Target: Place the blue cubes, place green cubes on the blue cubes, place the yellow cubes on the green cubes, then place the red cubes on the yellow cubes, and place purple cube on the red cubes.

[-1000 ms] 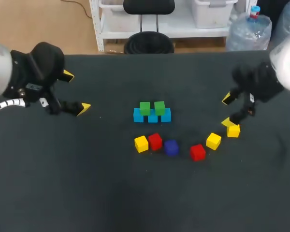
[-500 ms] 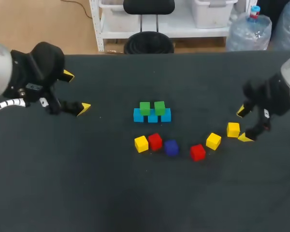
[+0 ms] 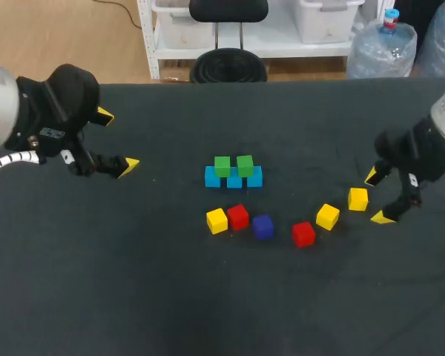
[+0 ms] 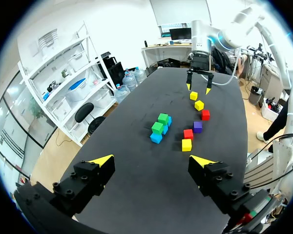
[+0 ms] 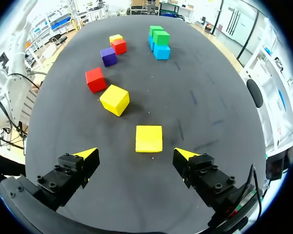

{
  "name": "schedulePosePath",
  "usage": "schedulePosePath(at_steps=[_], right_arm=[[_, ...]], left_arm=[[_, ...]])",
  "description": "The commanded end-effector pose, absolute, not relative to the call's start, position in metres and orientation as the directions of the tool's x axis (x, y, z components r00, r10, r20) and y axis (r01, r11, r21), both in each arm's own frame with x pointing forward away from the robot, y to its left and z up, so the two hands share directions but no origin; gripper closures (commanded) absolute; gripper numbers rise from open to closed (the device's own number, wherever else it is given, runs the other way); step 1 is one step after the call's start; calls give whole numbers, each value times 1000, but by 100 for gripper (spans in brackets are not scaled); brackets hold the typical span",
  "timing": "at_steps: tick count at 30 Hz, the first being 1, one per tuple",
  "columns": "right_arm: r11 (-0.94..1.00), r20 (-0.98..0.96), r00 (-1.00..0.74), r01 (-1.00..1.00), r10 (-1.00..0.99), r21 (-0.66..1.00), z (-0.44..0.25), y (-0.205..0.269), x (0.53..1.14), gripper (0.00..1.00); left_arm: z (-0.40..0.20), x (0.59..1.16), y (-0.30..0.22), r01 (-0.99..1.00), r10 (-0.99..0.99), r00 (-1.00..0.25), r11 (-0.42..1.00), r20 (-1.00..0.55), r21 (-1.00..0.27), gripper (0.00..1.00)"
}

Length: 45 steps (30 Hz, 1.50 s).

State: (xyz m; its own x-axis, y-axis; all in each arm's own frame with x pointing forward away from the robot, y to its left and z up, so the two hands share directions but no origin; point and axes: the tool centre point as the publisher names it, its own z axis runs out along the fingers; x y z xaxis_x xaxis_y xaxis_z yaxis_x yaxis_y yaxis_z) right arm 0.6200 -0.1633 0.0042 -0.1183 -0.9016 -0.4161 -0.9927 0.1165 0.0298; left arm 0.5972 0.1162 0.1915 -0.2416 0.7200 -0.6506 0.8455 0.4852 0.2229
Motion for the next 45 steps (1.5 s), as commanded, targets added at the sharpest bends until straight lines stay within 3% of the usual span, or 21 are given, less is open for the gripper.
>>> schedulePosePath(at_steps=[1, 14, 20, 25, 26, 35, 40, 45], right_arm=[[112, -415, -116, -993, -902, 35, -1, -159, 628, 0], [113, -409, -116, -993, -905, 31, -9, -152, 642, 0], [114, -397, -117, -993, -910, 31, -18, -152, 645, 15], [115, -394, -117, -993, -912, 29, -19, -152, 646, 49], [115, -394, -117, -993, -911, 28, -19, -152, 646, 51], [109, -393, -107, -994, -913, 18, -16, -150, 648, 46], [105, -389, -102, -994, -916, 14, -14, -150, 648, 22], [105, -385, -100, -994, -917, 9, -12, -149, 649, 21]], left_arm=[[191, 598, 117, 847, 719, -238, 483, -653, 222, 0], [191, 598, 117, 847, 719, -238, 483, -653, 222, 0], [191, 598, 117, 847, 719, -238, 483, -653, 222, 0], [191, 598, 117, 847, 719, -238, 483, -653, 222, 0], [191, 598, 117, 847, 719, -238, 483, -653, 222, 0], [191, 598, 117, 847, 719, -238, 483, -653, 222, 0], [191, 598, 117, 847, 719, -238, 483, -653, 222, 0], [191, 598, 117, 847, 719, -238, 483, -653, 222, 0]])
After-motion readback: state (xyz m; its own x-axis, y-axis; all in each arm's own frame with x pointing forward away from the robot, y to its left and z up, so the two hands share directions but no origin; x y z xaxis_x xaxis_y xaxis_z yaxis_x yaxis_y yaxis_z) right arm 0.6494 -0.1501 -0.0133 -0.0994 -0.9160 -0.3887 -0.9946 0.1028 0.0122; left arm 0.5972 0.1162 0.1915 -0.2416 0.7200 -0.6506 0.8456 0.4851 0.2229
